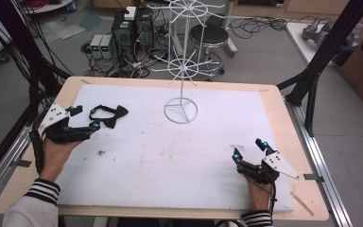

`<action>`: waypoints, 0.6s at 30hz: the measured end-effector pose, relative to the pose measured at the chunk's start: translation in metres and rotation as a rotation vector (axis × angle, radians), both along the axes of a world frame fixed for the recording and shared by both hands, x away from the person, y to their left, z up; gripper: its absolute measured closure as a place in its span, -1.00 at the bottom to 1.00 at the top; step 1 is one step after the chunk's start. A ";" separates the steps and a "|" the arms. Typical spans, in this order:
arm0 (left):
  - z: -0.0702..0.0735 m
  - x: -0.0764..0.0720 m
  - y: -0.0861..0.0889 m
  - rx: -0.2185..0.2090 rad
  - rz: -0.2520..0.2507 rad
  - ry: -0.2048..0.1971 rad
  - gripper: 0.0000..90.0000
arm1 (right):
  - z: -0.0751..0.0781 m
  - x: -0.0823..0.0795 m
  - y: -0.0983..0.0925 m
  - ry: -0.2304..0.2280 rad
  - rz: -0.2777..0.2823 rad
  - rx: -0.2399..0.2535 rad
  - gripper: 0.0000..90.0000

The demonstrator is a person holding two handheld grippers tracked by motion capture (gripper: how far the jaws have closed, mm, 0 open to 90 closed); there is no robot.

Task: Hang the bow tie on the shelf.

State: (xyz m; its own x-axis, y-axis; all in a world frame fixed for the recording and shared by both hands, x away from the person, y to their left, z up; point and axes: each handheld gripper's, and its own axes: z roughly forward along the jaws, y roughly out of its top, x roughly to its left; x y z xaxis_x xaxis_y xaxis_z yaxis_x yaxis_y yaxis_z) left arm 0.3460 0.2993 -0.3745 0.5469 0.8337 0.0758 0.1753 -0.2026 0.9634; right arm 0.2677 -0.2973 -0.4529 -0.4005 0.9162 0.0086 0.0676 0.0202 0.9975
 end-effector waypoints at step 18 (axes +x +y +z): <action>0.006 0.062 -0.005 0.126 -0.068 0.277 -0.57 | 0.000 0.000 0.000 0.006 0.001 0.008 -0.78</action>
